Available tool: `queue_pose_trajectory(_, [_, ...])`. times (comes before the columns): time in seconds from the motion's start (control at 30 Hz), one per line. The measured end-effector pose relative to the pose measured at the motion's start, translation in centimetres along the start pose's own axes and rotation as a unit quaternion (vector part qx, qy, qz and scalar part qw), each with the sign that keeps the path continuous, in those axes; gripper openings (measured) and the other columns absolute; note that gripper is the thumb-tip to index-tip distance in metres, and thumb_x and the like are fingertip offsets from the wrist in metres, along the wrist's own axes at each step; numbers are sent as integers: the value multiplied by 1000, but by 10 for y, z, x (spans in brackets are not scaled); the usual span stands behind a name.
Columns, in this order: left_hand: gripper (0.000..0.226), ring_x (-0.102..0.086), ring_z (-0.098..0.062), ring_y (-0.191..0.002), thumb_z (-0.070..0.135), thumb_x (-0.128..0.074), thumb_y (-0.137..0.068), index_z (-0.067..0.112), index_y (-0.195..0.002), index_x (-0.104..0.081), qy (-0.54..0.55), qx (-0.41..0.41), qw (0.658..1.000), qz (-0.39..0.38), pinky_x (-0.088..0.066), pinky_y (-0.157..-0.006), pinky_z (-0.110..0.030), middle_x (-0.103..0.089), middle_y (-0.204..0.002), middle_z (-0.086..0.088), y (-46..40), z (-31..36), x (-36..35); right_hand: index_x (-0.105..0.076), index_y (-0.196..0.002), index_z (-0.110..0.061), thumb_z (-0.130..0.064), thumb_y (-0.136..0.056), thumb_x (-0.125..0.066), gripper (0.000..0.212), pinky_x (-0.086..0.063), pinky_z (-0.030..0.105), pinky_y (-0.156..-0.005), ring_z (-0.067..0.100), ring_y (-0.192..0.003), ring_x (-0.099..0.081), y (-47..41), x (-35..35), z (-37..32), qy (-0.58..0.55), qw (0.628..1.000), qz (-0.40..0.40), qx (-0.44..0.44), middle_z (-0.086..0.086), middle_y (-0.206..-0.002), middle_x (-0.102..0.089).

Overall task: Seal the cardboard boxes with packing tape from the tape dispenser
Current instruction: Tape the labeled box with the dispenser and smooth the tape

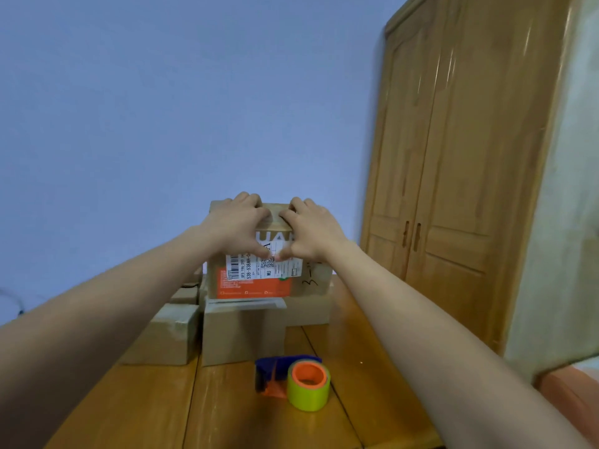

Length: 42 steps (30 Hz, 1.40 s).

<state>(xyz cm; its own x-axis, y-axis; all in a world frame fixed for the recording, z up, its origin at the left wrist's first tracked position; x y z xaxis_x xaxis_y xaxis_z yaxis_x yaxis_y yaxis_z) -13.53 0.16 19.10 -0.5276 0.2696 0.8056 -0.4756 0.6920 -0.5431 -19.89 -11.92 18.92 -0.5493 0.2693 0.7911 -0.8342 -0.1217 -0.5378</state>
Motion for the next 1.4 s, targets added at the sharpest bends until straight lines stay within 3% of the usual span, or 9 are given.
queue_pose_trajectory(0.2, [75,-41,-14,-111,64,-71,-66,19,-125,-54,27,40,999,-20,-47,-84,-38,-46,-115,3,43,-30,12,-55,-120,-18,-64,-67,-71,72,-34,34,-84,20,-111,-41,-9,4,-43,-33,999,3,40,1,-117,-45])
queue_pose_trajectory(0.37, [72,-41,-12,-109,60,-73,-68,20,-125,-56,56,58,996,-42,-34,-71,-28,-46,-114,5,77,-46,8,-56,-117,-19,-64,-66,-72,69,-30,30,-78,18,-107,-41,-8,0,-79,-59,996,-28,63,-5,-101,-36])
queue_pose_trajectory(0.47, [74,-42,-10,-107,61,-75,-63,22,-123,-58,84,74,991,-70,-36,-69,-29,-47,-109,7,97,-55,0,-57,-116,-20,-66,-65,-71,70,-32,31,-78,18,-106,-42,-4,-9,-98,-74,993,-61,73,-5,-102,-38])
queue_pose_trajectory(0.67, [97,-45,-8,-102,79,-47,-36,24,-115,-61,99,79,983,-133,-41,-68,-29,-48,-103,12,135,-63,-27,-57,-118,-18,-65,-65,-73,72,-36,32,-76,18,-105,-42,14,-38,-131,-109,983,-122,83,-1,-108,-44])
queue_pose_trajectory(0.8, [88,-46,-8,-101,75,-54,-44,24,-115,-61,83,73,981,-157,-35,-60,-24,-49,-109,10,155,-63,-47,-57,-116,-18,-65,-64,-74,72,-32,31,-71,17,-105,-41,28,-58,-148,-134,978,-130,88,-4,-103,-40])
queue_pose_trajectory(0.9, [82,-44,-8,-98,74,-60,-52,24,-118,-59,75,67,980,-169,-42,-67,-28,-47,-105,10,168,-63,-63,-56,-119,-17,-66,-64,-73,75,-32,31,-74,18,-108,-39,39,-76,-157,-148,975,-138,94,-2,-109,-41])
queue_pose_trajectory(1.0, [75,-42,-8,-100,68,-69,-64,23,-123,-56,69,62,982,-164,-36,-67,-25,-44,-108,11,180,-58,-80,-55,-122,-16,-67,-64,-72,80,-34,32,-77,19,-109,-39,49,-94,-164,-152,974,-137,93,2,-117,-45])
queue_pose_trajectory(1.2, [83,-40,-8,-105,71,-65,-65,23,-131,-50,56,46,985,-157,-42,-82,-26,-43,-120,9,201,-55,-116,-51,-128,-15,-68,-65,-70,84,-37,41,-95,22,-112,-37,67,-128,-178,-145,977,-134,84,3,-120,-43])
queue_pose_trajectory(1.4, [89,-33,-7,-101,80,-46,-58,24,-127,-48,49,28,989,-134,-30,-83,-23,-41,-115,10,215,-59,-140,-43,-134,-13,-67,-71,-66,85,-32,39,-101,24,-119,-33,78,-146,-188,-131,983,-88,93,5,-128,-40])
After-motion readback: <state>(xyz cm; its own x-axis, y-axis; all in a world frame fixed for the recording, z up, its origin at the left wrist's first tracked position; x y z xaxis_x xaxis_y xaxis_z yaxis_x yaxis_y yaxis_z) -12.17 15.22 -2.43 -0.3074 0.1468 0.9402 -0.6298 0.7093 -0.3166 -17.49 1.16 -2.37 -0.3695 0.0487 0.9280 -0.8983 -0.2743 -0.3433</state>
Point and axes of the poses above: each hand's wrist, its own y-axis away from the middle knuckle, its own x-axis out of the back of the hand, z = x × y, the point moved 4 cm from there along -y, towards the middle knuckle
